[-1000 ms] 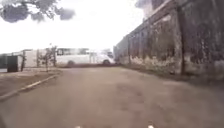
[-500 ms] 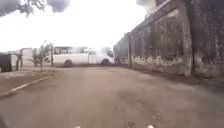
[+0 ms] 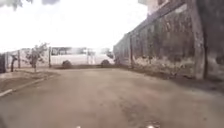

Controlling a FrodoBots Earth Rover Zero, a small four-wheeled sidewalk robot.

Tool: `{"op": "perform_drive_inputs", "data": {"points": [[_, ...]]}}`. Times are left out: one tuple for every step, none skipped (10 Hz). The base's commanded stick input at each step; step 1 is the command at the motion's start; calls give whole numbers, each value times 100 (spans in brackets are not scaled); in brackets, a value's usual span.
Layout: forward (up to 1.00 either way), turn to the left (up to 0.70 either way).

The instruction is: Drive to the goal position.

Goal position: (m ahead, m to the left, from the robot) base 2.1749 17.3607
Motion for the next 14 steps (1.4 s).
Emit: {"op": "perform_drive_inputs", "data": {"points": [[100,0],[100,0],[100,0],[100,0],[100,0],[100,0],[100,5],[100,23],[100,11],[100,0],[100,0],[100,0],[100,0],[100,0]]}}
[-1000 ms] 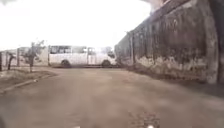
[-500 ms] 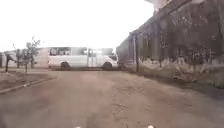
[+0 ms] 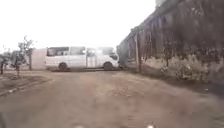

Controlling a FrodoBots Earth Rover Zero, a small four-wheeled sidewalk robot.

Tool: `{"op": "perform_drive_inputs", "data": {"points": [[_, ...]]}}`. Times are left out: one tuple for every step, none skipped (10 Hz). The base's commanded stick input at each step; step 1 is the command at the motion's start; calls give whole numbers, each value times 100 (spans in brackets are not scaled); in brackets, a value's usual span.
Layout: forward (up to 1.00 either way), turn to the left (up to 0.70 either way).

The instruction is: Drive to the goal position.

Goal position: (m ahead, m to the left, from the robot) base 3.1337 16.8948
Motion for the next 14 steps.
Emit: {"op": "perform_drive_inputs", "data": {"points": [[100,0],[100,0],[100,0],[100,0],[100,0],[100,0],[100,0],[100,12],[100,27],[100,27],[100,27],[100,19],[100,0],[100,0]]}}
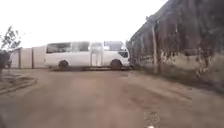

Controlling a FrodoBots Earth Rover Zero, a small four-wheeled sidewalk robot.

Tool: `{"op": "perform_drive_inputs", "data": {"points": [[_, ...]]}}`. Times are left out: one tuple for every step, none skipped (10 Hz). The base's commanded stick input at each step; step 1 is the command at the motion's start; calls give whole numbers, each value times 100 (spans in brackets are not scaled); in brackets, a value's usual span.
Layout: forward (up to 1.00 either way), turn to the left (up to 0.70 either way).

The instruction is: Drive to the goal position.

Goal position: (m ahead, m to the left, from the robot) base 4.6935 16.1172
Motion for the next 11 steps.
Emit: {"op": "perform_drive_inputs", "data": {"points": [[100,0],[100,0],[100,0],[100,0],[100,27],[100,27],[100,27],[100,18],[100,0],[100,0],[100,0]]}}
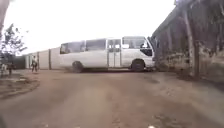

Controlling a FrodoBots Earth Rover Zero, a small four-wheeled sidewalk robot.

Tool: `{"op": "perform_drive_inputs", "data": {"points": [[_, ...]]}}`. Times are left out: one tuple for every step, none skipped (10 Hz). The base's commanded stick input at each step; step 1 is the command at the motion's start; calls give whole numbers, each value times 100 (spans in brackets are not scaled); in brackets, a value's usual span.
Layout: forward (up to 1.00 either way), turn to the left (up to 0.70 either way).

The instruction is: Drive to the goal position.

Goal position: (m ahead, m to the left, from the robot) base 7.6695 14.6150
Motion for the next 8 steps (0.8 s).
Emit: {"op": "perform_drive_inputs", "data": {"points": [[100,0],[100,0],[100,0],[100,5],[100,22],[100,27],[100,27],[100,27]]}}
